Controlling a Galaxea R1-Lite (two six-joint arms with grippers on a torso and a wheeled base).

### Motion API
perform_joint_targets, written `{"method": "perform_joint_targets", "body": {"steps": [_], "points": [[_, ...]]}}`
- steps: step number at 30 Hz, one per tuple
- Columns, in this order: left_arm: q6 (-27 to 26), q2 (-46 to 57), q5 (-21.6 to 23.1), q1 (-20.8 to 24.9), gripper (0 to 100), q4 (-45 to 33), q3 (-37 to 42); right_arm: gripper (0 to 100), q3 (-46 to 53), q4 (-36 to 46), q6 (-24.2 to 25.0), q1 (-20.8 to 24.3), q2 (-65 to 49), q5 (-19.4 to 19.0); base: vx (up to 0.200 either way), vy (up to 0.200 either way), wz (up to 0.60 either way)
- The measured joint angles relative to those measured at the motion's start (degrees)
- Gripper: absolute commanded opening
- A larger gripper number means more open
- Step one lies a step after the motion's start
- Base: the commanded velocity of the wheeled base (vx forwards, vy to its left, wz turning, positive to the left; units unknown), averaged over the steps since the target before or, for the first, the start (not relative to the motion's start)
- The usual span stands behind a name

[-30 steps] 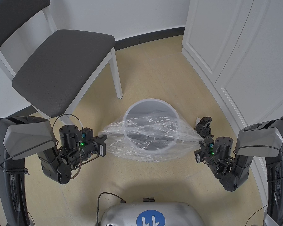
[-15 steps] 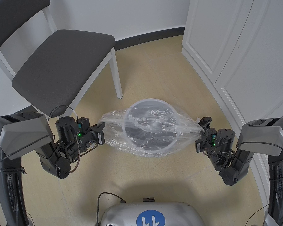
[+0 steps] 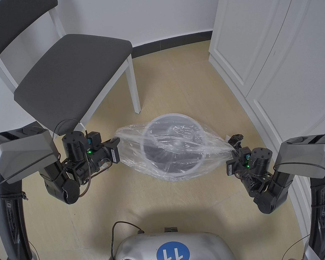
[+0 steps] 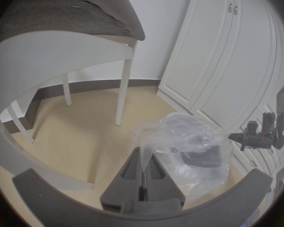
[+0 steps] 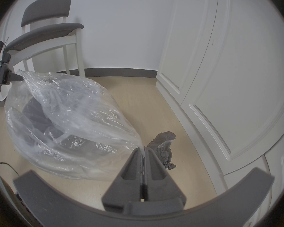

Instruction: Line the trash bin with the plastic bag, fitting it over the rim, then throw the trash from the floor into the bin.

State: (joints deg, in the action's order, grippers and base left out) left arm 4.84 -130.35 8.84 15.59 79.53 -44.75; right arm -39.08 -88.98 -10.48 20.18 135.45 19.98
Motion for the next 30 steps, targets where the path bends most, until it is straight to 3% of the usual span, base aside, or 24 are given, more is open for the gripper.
{"method": "perform_joint_targets", "body": {"steps": [5, 6, 12, 17, 22, 26, 30], "points": [[-1.05, 0.76, 3.01, 0.34, 0, -0.05, 3.17, 0, 2.79, -0.02, -0.46, 0.0, -1.07, -0.85, 0.0, 0.0, 0.0], [-1.1, 0.84, 3.21, 0.63, 0, 0.06, 3.39, 100, 3.08, 0.0, -0.51, 0.02, -1.27, -1.07, 0.0, 0.0, 0.0], [-1.15, 1.17, 2.18, 1.6, 0, 0.26, 3.68, 100, 3.21, 0.0, 0.44, 0.07, -2.35, -3.43, 0.0, 0.0, 0.0], [-1.21, 1.24, 2.05, 1.66, 0, 0.23, 3.83, 100, 3.39, 0.16, 6.96, 0.07, -3.8, -8.27, 0.0, 0.0, 0.0], [-1.23, 1.22, 2.0, 1.66, 0, -0.18, 3.79, 100, 5.02, 5.66, 12.23, -1.0, -7.01, -19.05, 0.0, 0.0, 0.0], [-1.28, 1.06, 1.94, 1.44, 0, -0.44, 3.5, 100, 6.9, 11.41, 16.03, -3.54, -10.67, -30.46, 0.0, 0.0, 0.0], [-1.37, 0.72, 1.89, 1.13, 0, -1.67, 2.96, 100, 8.24, 15.46, 18.31, -7.62, -13.92, -36.93, 0.0, 0.0, 0.0]]}}
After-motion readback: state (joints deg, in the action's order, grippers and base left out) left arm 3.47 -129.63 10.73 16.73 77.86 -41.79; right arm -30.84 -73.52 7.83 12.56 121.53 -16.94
